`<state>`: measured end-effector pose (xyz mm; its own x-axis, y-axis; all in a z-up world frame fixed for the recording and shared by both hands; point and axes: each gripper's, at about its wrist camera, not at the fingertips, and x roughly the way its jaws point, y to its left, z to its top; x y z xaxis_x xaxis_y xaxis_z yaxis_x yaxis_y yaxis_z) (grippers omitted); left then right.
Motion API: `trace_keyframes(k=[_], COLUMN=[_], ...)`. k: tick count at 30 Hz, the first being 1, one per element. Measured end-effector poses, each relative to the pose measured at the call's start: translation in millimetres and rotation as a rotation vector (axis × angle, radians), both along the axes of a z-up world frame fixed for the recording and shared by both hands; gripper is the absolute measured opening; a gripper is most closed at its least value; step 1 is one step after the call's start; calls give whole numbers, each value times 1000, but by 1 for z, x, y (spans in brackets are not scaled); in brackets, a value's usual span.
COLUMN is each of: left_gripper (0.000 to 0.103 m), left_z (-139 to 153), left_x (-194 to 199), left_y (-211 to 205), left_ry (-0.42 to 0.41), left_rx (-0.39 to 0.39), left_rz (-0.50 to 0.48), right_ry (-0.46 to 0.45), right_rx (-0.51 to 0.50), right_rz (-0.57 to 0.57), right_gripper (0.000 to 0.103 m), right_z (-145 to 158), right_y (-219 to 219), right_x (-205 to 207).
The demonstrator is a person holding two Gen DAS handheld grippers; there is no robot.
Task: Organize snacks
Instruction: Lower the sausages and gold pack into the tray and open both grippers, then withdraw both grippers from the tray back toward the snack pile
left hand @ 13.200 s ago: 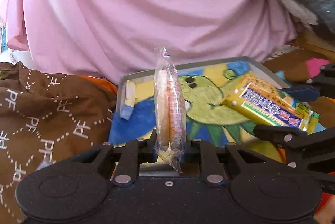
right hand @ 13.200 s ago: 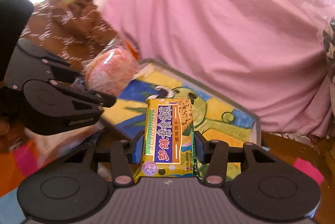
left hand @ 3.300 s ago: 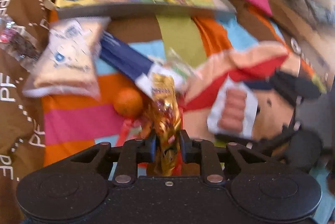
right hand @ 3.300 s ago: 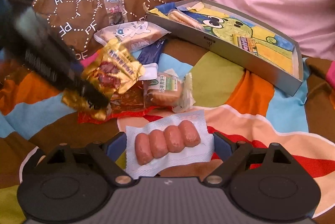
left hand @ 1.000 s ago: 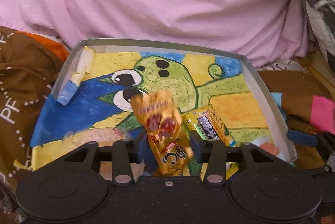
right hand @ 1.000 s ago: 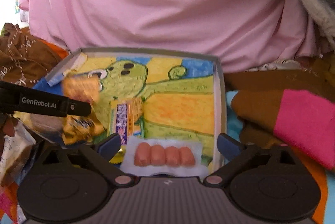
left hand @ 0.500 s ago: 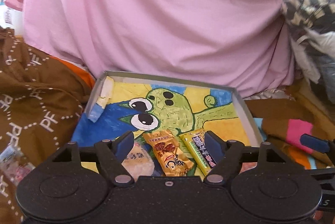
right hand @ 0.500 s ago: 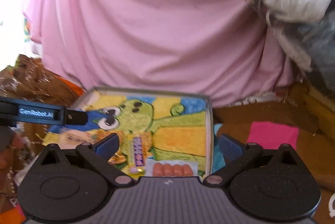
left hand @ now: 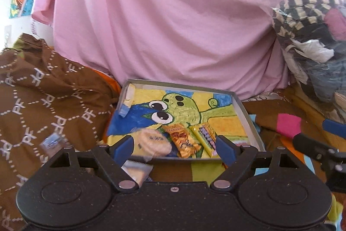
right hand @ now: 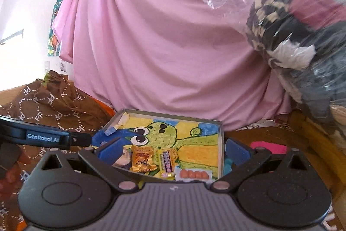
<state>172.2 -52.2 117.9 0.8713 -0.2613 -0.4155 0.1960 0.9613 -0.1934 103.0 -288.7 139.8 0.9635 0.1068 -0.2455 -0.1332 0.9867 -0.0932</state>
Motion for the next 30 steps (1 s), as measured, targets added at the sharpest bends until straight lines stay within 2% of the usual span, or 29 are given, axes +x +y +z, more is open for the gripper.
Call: trace_keyframes(k=[6, 13, 20, 26, 30], left_gripper=[84, 84, 85, 85, 85], left_z=[1, 0, 18, 35, 44], left_x=[-55, -106, -156, -186, -200], left_y=[17, 36, 46, 52, 61], left_ry=[12, 43, 23, 41, 59], left_rx=[36, 22, 45, 63, 61], left_rz=[-14, -21, -30, -15, 12], right_ry=[32, 86, 143, 207, 238], right_rx=[-25, 11, 25, 74, 72], right_rz=[1, -25, -61, -82, -36], right_gripper=[103, 103, 103, 103, 103], right_z=[7, 17, 26, 35, 36], right_y=[6, 11, 23, 24, 25], right_x=[-48, -102, -151, -169, -171])
